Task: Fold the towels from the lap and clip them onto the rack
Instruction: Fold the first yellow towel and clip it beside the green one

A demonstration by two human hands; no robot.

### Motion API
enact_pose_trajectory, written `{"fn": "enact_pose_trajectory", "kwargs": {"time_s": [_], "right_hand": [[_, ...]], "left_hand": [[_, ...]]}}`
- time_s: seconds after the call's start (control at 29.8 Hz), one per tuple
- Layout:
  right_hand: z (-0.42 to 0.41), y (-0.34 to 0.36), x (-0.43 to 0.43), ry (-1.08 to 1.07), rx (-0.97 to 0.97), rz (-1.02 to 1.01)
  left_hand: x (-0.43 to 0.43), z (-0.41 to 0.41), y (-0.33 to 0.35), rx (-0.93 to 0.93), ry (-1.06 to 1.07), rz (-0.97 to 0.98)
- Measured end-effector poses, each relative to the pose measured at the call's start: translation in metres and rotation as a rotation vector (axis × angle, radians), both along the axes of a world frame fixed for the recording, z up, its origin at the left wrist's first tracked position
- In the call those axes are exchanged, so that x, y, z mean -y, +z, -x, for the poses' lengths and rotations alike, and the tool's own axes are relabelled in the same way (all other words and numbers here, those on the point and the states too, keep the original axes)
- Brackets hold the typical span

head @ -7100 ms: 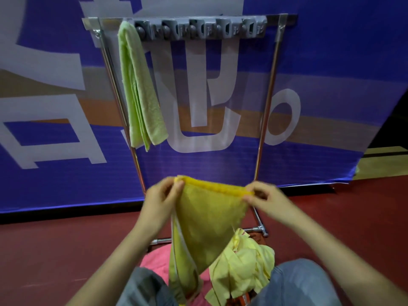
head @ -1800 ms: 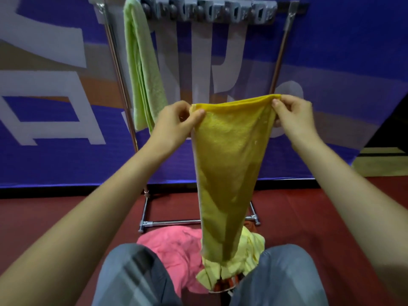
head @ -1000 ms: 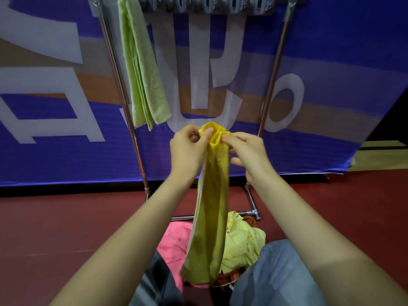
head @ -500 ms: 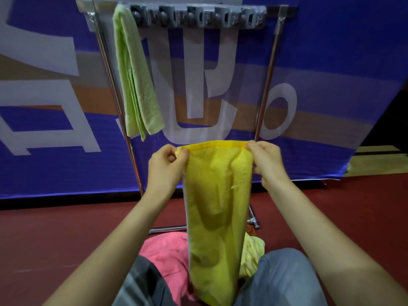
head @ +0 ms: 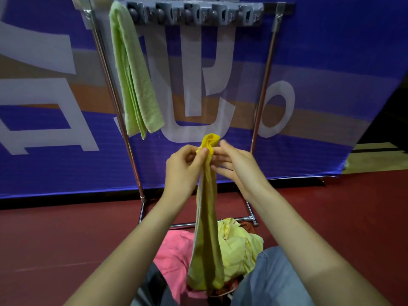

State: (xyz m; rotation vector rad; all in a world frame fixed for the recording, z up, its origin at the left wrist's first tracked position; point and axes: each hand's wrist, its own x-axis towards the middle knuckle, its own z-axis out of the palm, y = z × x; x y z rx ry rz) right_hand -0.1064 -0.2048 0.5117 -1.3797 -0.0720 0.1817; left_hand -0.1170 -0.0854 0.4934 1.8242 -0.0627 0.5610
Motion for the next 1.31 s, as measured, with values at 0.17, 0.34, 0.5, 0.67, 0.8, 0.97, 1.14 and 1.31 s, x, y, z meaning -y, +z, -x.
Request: {"fn": "enact_pose_trajectory", "kwargs": {"time_s": [0.17,0.34,0.5,0.67,0.8,0.97,1.14,1.31], "right_hand": [[0.001,0.002,0.002,0.080,0.036,0.000],[-0.001,0.006,0.001,-0.013,0.217,0.018],[-0.013,-0.001,0.012,-0.023,0.271,0.304],[-0.014,-0.004,0.008,0.050,0.321,0.344],[-0.011,-0.002,0.000,0.088,0.355,0.369],[-0.009,0.002,-0.007,0.157,0.386,0.376],[-0.007,0.011,-0.006,0.182,0.378,0.291],[-0.007,-0.005,0.002,0.244,0.251,0.153]], "left_hand": [[-0.009,-0.002,0.001,0.010,-0.073,0.018],[-0.017,-0.007,0.013,0.029,-0.157,0.099],[-0.024,-0.004,0.022,0.040,-0.262,0.120],[-0.039,0.000,0.026,-0.101,-0.275,0.128],[-0.052,-0.005,0.050,-0.286,-0.310,-0.142],[-0.056,-0.014,0.083,-0.451,-0.308,-0.523],[-0.048,-0.016,0.098,-0.322,-0.345,-0.623],[-0.043,-0.016,0.111,-0.097,-0.193,-0.441]]}}
